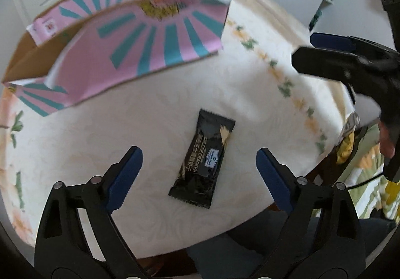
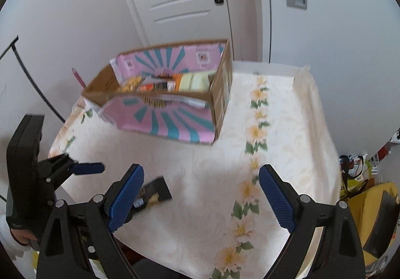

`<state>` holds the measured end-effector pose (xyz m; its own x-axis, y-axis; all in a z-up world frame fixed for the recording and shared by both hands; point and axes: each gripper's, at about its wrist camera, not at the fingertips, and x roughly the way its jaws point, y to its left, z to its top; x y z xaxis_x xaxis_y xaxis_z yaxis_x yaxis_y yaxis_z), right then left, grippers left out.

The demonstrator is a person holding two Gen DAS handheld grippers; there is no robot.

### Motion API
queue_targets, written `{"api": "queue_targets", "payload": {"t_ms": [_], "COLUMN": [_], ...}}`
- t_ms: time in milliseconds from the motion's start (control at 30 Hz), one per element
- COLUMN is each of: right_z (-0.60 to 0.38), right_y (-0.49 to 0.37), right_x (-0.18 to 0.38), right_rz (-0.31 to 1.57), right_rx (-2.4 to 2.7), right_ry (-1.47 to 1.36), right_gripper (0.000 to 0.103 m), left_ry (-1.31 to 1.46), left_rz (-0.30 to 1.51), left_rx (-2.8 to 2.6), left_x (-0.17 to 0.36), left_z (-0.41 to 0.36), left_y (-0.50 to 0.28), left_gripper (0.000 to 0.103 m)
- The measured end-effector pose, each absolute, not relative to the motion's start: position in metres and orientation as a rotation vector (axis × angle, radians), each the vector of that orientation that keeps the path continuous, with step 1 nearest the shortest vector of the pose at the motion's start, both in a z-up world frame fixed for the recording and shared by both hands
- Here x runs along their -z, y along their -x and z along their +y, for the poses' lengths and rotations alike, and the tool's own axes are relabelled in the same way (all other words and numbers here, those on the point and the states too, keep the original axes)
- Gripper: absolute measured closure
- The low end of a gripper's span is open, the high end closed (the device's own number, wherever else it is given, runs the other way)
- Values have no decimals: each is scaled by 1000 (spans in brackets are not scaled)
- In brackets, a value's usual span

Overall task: Organize snacks
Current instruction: 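Move the left tool to the black cheese cracker bar and grasp it, then carry the black cheese cracker bar into the box with the left tool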

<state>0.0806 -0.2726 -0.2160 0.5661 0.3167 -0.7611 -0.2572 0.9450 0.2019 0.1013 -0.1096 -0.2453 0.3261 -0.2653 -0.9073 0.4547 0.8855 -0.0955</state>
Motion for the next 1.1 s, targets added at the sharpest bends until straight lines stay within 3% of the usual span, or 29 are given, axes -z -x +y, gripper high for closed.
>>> {"api": "queue_targets", "payload": {"t_ms": [300,367,433,533,900,1100], "right_z": [-267,-269,-271,-272,-271,-273], "right_y": [-59,-57,-56,-54,-55,-61], "right_x": [262,268,271,272,266,252], "right_rz": [969,976,981,978,967,949], "right_rx": [-350,-342,-338,-335,-323,-321], "right_ry": [-56,-60,-68,-78,-70,-81], "right_gripper": [11,11,11,11,11,11], "left_ry": [-290,-295,-309,-338,-320,-265], "left_rz": [1134,1128,1117,1113,1125,1108], "left_rx": [497,516,534,560,556,534], "left_x": [272,271,269,267,263,234], "left_z": [-116,-117,-120,-126,-127,-116], "left_y": [-96,-98,-99,-101,-101,-105], "left_gripper": [30,38,59,72,74,74]}}
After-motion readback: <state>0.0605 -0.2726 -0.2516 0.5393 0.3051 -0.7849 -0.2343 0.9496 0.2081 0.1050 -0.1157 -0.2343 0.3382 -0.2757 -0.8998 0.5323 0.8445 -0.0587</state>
